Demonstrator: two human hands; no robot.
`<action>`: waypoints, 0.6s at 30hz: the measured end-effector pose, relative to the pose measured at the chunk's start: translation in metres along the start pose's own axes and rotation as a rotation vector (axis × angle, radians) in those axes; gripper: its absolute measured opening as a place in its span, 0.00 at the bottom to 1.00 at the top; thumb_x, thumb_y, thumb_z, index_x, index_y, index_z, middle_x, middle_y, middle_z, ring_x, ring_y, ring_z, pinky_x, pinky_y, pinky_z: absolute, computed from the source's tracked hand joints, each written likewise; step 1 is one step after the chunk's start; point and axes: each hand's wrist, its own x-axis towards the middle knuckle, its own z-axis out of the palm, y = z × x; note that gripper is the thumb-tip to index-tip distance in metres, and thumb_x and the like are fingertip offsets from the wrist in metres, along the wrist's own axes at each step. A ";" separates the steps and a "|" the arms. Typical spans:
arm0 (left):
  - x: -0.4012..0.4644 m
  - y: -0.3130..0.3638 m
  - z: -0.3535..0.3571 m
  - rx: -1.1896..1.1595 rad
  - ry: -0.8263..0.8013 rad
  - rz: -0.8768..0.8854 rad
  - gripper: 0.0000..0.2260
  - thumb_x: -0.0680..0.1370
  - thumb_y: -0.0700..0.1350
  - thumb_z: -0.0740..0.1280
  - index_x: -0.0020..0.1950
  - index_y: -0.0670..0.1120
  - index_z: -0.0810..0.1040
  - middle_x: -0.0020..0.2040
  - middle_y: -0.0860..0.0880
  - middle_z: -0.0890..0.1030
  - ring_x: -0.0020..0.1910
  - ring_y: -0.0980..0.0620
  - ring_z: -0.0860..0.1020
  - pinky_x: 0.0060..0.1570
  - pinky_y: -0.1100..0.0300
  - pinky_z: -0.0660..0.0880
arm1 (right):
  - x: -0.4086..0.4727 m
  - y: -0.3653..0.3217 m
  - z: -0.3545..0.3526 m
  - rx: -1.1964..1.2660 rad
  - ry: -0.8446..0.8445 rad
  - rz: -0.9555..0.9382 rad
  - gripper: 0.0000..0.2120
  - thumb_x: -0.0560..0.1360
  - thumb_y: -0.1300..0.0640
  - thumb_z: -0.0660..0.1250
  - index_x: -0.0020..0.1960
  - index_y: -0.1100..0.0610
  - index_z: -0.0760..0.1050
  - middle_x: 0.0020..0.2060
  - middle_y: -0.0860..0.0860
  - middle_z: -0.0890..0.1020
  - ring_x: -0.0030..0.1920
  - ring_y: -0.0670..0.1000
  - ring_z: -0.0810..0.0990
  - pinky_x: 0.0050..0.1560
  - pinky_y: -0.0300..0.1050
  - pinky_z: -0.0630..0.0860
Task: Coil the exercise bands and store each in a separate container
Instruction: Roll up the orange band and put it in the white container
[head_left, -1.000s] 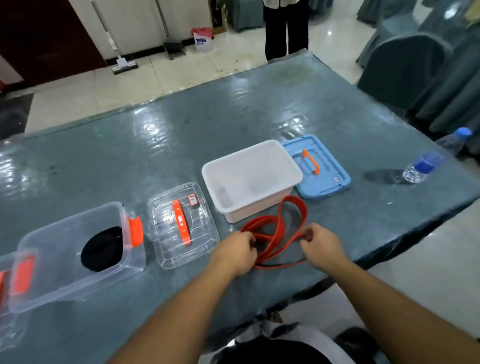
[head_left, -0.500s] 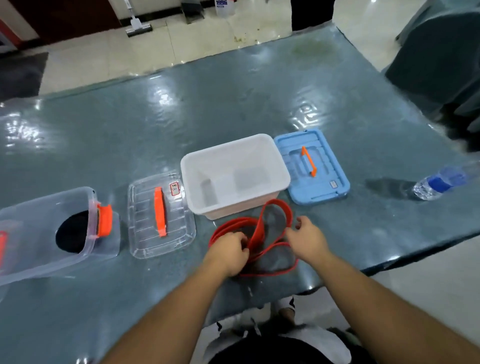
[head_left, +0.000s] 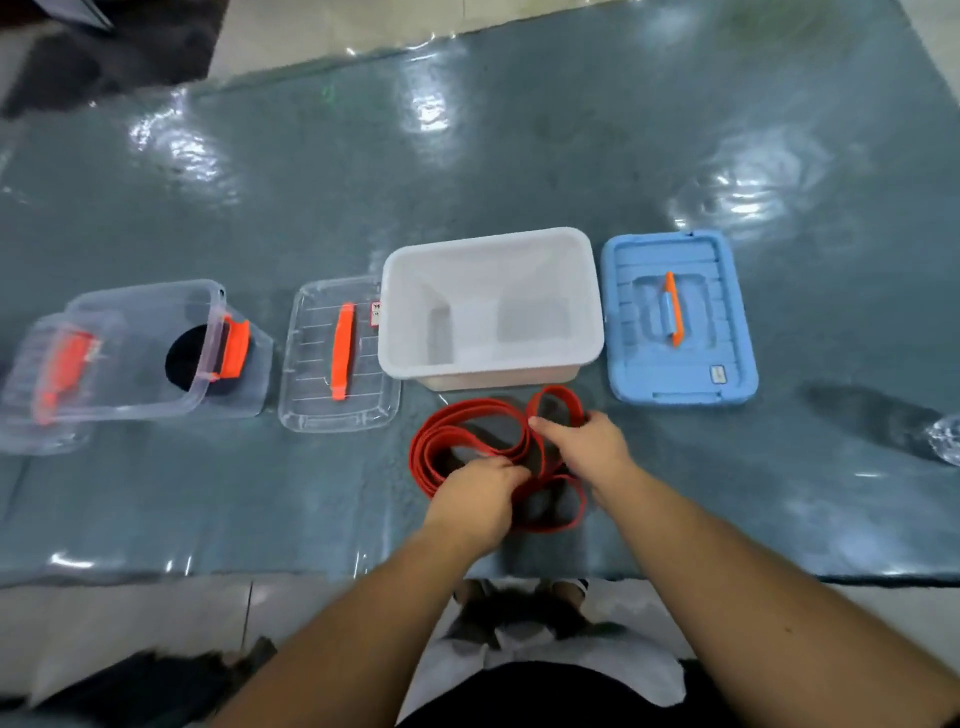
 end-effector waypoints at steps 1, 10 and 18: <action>-0.002 0.001 0.002 0.002 -0.001 -0.002 0.22 0.77 0.38 0.62 0.70 0.50 0.79 0.63 0.47 0.81 0.64 0.43 0.78 0.63 0.48 0.75 | 0.001 -0.002 0.001 -0.033 -0.009 -0.016 0.30 0.68 0.40 0.79 0.60 0.59 0.82 0.55 0.59 0.86 0.58 0.60 0.85 0.61 0.56 0.81; -0.010 -0.007 -0.003 -0.256 0.153 -0.099 0.20 0.81 0.40 0.63 0.72 0.50 0.78 0.68 0.49 0.80 0.68 0.49 0.77 0.71 0.59 0.69 | -0.018 0.002 -0.009 -0.118 0.129 -0.207 0.08 0.81 0.57 0.63 0.52 0.62 0.77 0.52 0.64 0.84 0.55 0.65 0.82 0.51 0.51 0.74; -0.017 -0.021 -0.050 -0.532 0.288 -0.160 0.17 0.81 0.32 0.62 0.65 0.44 0.81 0.59 0.47 0.85 0.59 0.51 0.82 0.66 0.57 0.74 | -0.064 0.020 -0.017 0.087 0.168 -0.404 0.08 0.82 0.61 0.66 0.58 0.53 0.80 0.44 0.45 0.85 0.47 0.46 0.84 0.57 0.53 0.80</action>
